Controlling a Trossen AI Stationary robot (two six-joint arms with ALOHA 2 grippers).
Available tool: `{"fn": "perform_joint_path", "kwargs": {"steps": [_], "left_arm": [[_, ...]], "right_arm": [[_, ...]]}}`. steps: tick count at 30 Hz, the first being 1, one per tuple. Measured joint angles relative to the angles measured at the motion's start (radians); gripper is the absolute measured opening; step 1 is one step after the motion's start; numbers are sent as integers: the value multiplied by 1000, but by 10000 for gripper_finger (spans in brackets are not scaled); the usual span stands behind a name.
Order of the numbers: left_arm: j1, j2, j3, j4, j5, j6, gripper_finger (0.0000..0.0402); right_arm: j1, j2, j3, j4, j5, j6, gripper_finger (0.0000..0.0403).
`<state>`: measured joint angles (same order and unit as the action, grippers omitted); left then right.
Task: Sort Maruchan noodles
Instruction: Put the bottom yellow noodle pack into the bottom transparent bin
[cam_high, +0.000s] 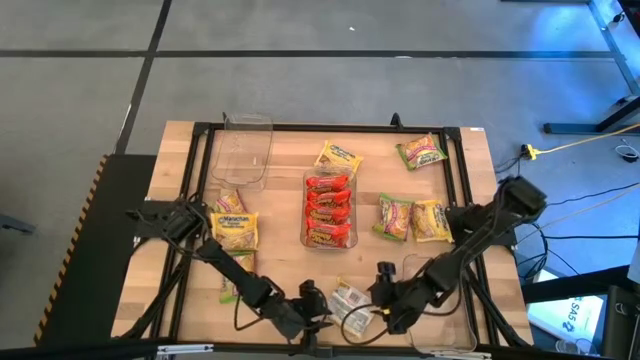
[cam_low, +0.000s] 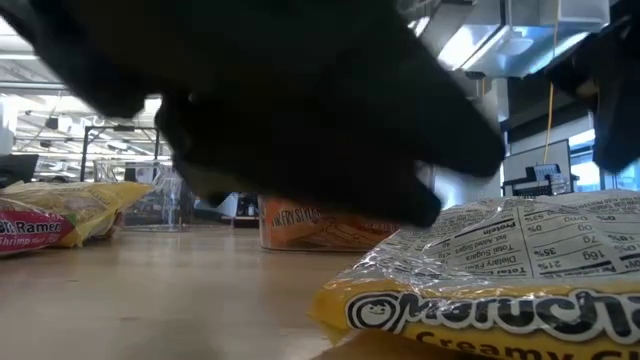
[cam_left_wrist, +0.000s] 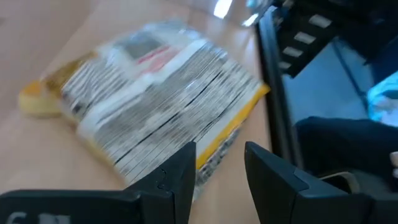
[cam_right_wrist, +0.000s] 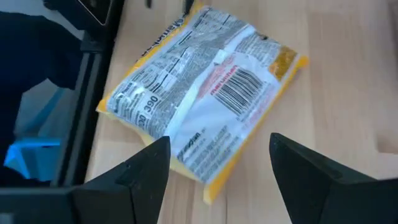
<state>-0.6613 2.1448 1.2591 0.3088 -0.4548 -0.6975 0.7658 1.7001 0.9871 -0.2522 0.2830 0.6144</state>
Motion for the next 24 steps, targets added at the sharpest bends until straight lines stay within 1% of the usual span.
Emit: {"fn": "perform_joint_path", "kwargs": {"steps": [4, 8, 11, 15, 17, 20, 22, 24], "left_arm": [[8, 0, 0, -84, -34, -45, 130], [16, -1, -1, -117, -20, -80, 130], [12, -6, -1, -120, 2, -85, 130], [6, -24, -1, -129, 13, -81, 130], [0, -34, -2, -140, 19, -82, 130], [-12, -70, -2, -181, 25, -80, 130], [-24, -95, 0, -209, 10, -78, 130], [-36, -106, 0, -228, -17, -78, 130]], "right_arm": [[0, 53, 0, 23, 25, -14, 245], [-21, 74, 0, 14, 73, -23, 245], [-51, 74, 0, 14, 131, -73, 245], [-98, 71, 0, 28, 238, -123, 245], [-118, 70, 0, 33, 260, -127, 245], [-128, 50, 25, -13, 207, -149, 245], [-114, 24, 61, -59, 132, -144, 245], [-90, 3, 91, -99, 27, -121, 245]]}}
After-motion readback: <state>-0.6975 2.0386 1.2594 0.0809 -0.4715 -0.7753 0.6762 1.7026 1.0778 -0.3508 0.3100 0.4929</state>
